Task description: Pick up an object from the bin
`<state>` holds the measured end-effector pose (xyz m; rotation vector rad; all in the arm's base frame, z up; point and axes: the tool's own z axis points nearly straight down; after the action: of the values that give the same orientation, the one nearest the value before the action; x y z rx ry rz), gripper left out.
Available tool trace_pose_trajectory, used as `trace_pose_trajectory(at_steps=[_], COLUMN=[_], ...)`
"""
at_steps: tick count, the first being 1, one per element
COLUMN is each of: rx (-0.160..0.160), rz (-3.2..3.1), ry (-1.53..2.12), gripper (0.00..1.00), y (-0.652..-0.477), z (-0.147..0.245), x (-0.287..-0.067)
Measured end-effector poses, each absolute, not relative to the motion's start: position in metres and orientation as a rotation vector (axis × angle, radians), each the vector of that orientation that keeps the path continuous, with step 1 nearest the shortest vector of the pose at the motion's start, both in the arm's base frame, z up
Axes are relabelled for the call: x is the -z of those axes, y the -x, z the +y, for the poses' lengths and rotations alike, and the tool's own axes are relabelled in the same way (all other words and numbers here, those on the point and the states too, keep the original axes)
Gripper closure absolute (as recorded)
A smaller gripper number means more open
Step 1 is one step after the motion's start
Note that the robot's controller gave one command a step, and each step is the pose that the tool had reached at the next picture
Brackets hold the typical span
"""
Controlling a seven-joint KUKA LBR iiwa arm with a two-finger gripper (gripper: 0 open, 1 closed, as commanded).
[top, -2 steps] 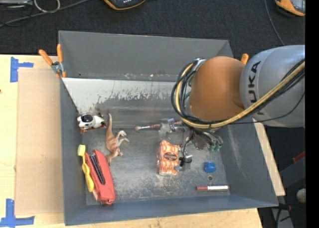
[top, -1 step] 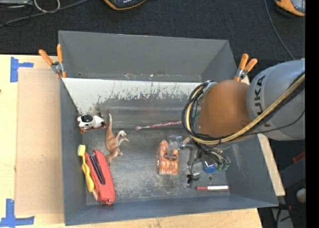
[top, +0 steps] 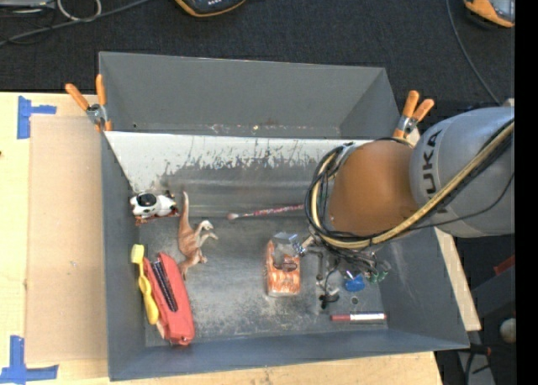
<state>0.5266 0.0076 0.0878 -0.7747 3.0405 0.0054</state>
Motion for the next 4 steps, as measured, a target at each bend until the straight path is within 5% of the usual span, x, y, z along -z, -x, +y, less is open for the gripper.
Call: trace_pose_trajectory(at_steps=[1,2,3,4], rx=[-0.006,-0.006,-0.007,-0.009], rz=[3.144,3.144,3.135,3.143], ry=[0.152,0.155,0.279,0.254], gripper=[1.00,1.00,1.00,1.00], y=[-0.507,-0.507,-0.521,-0.507], z=[0.034,0.034,0.017,0.028], x=[-0.084,-0.084,-0.131,-0.149])
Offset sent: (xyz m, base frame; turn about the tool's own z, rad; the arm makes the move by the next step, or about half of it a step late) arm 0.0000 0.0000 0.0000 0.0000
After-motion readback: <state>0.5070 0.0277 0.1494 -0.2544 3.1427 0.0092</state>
